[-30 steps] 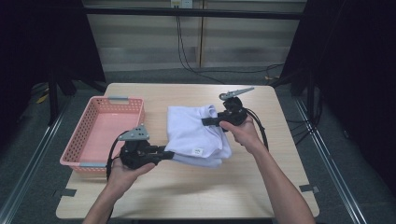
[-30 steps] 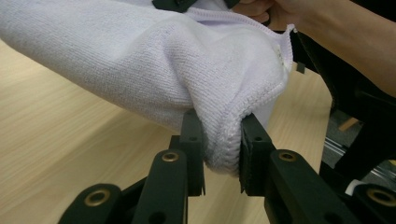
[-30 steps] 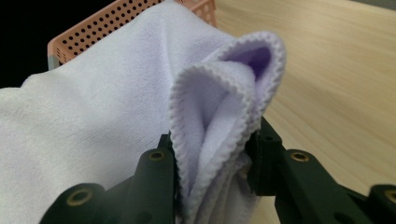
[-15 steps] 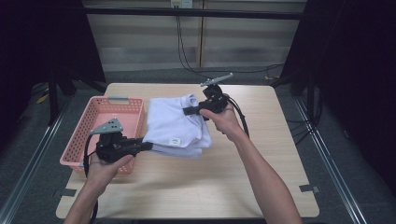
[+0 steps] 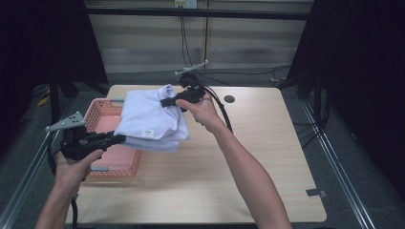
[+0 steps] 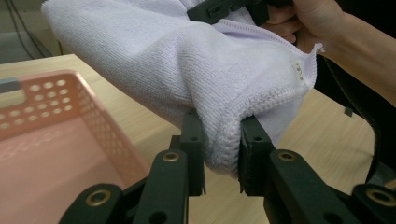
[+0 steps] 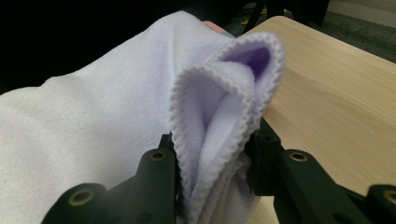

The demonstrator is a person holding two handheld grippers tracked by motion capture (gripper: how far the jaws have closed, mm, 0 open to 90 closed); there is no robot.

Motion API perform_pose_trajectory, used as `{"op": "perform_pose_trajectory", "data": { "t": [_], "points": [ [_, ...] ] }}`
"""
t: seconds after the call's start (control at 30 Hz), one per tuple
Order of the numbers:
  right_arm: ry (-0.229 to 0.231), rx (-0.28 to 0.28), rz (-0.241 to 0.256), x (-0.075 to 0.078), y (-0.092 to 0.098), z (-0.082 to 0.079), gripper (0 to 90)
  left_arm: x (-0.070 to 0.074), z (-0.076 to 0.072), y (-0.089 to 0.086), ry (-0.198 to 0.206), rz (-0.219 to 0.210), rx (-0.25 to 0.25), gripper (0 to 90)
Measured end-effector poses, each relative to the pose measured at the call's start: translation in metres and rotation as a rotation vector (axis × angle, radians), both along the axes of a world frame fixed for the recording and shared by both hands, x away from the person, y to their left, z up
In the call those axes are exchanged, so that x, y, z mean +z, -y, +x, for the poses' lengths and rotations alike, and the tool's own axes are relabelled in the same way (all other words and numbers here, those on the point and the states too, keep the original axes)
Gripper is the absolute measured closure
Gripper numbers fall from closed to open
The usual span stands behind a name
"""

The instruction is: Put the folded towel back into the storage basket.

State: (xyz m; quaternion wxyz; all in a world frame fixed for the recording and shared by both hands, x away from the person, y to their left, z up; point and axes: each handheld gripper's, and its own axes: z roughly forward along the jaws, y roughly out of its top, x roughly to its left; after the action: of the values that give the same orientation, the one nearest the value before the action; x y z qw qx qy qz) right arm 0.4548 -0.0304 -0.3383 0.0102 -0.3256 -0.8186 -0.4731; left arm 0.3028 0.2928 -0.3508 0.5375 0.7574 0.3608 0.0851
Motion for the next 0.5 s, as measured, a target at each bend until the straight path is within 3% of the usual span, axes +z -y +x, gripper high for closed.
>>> {"op": "perform_pose_trajectory", "data": {
  "t": [0.27,0.5],
  "points": [
    [-0.013,0.017,-0.002,0.003,-0.045,0.009,68.6,0.002,-0.002,-0.041,-0.004,-0.012,0.081,75.8],
    [-0.030,0.022,-0.010,-0.004,-0.084,0.013,69.2,-0.005,-0.004,-0.076,-0.026,-0.028,0.155,76.0]
  ]
}}
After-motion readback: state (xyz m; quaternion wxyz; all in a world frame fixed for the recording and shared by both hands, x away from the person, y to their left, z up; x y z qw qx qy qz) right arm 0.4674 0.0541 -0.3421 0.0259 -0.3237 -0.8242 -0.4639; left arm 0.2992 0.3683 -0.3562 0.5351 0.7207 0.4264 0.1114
